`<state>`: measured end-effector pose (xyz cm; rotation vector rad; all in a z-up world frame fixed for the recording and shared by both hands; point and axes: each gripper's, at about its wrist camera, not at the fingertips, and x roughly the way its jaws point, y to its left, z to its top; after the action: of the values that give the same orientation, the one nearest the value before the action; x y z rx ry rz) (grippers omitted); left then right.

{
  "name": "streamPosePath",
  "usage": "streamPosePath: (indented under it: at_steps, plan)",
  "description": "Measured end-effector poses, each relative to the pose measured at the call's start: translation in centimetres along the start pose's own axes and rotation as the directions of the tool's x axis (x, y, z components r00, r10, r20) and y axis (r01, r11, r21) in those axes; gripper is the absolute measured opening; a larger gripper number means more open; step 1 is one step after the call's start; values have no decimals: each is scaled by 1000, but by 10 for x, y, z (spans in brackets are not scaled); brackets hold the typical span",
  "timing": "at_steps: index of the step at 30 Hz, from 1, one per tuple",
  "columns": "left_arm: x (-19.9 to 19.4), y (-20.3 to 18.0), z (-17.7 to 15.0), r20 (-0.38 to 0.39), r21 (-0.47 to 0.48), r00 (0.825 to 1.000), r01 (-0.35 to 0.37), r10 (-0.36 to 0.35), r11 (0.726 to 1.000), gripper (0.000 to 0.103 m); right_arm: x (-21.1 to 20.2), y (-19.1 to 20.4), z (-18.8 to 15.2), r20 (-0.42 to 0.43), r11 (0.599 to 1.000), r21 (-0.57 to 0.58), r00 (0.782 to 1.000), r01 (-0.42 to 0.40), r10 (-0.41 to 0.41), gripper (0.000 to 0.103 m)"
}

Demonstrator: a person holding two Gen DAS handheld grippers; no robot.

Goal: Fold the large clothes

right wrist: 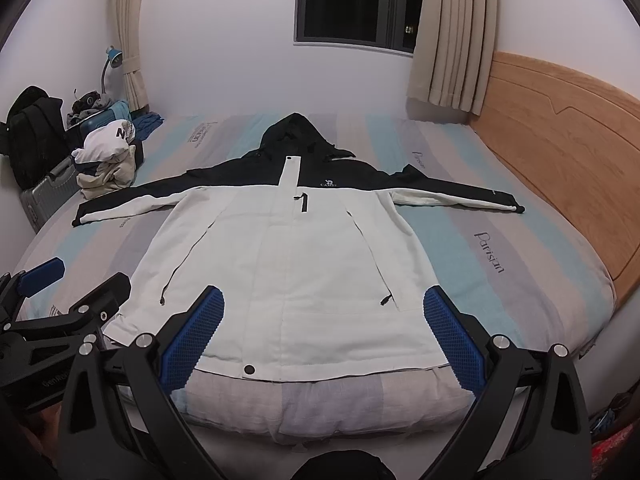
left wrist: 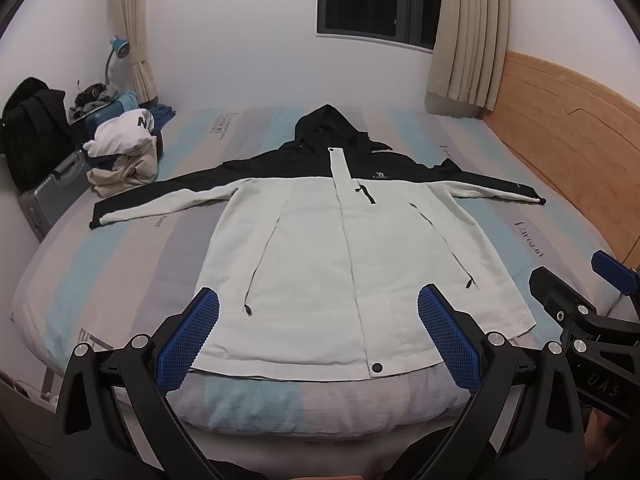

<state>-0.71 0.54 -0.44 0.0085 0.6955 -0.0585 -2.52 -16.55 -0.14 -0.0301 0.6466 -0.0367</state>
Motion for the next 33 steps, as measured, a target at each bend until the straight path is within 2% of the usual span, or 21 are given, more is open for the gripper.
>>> streamPosePath:
  at_steps: [26,30,33]
  plan:
    - [3,6,3,3,-11,1000,-5,5,1000,97,5,-3,6,13,1000,6,1000,24,-24,96]
    - [12,14,10,5,-28,1000,-8,8,1000,97,13,-3,13,11,1000,17,1000,8,-8,96]
    - [27,18,20,11,-25,1000,-11,11,1000,97,36,-3,23,8,1000,24,1000,-9,8,96]
